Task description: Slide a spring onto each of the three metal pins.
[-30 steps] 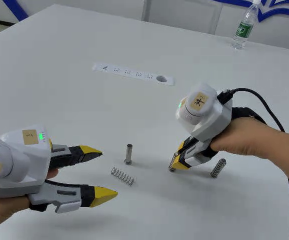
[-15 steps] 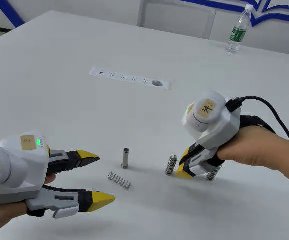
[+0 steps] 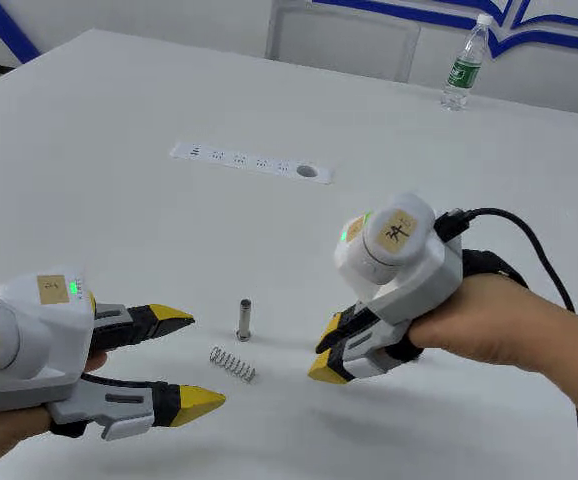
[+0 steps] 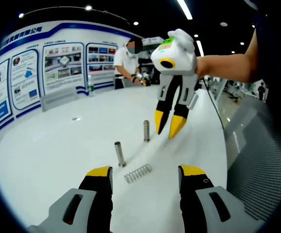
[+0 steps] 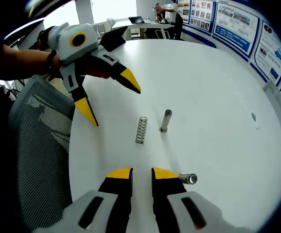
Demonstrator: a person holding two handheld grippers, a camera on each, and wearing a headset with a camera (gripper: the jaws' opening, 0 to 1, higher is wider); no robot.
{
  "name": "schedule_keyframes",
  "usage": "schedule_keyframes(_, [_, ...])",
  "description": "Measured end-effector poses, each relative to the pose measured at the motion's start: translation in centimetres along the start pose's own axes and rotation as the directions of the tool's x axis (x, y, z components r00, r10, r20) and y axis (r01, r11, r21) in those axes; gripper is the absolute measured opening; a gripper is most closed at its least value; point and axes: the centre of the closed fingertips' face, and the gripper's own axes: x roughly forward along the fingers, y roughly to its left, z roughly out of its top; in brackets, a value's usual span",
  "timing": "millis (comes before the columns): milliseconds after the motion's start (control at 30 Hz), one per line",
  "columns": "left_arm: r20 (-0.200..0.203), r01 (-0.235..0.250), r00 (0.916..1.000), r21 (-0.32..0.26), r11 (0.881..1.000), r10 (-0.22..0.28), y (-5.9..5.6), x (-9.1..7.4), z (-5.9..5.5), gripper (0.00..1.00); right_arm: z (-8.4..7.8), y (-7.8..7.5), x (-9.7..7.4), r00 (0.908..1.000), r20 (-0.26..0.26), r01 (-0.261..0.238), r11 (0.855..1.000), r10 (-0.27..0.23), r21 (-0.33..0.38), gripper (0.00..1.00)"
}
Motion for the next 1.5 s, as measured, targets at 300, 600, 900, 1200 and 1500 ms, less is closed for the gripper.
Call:
schedule_keyframes(300, [-0.006, -0.006, 1.0, -0.001, 1.0, 0.006, 0.2, -0.3, -0.4, 0.55, 2.1, 0.4, 2.0, 0.9995, 0.032, 0.005, 1.0, -0.004, -0.014, 0.17])
schedule_keyframes(600, [-0.01, -0.009, 0.9999, -0.001, 1.0, 0.009, 0.3, -0.4, -0.5, 0.55, 2.9, 0.2, 3.7, 0.9993, 0.033, 0.019, 1.0, -0.019, -0.022, 0.17])
schedule_keyframes(900, [-0.014, -0.007, 0.9999, -0.002, 1.0, 0.007, 0.2, -0.4, -0.6, 0.55, 2.6, 0.0, 5.9, 0.9994, -0.001, 0.035, 0.999, -0.035, -0.007, 0.17])
schedule_keyframes(1200, [-0.02, -0.007, 0.9998, -0.002, 1.0, 0.007, 0.1, -0.4, -0.7, 0.54, 2.4, 0.0, 6.9, 0.9989, -0.014, 0.044, 0.999, -0.044, 0.014, 0.16])
schedule_keyframes(1500, [-0.024, -0.003, 0.9997, -0.002, 1.0, 0.003, 0.1, -0.3, -0.7, 0.54, 2.3, 0.2, 6.9, 0.9992, -0.016, 0.037, 0.999, -0.037, 0.025, 0.13])
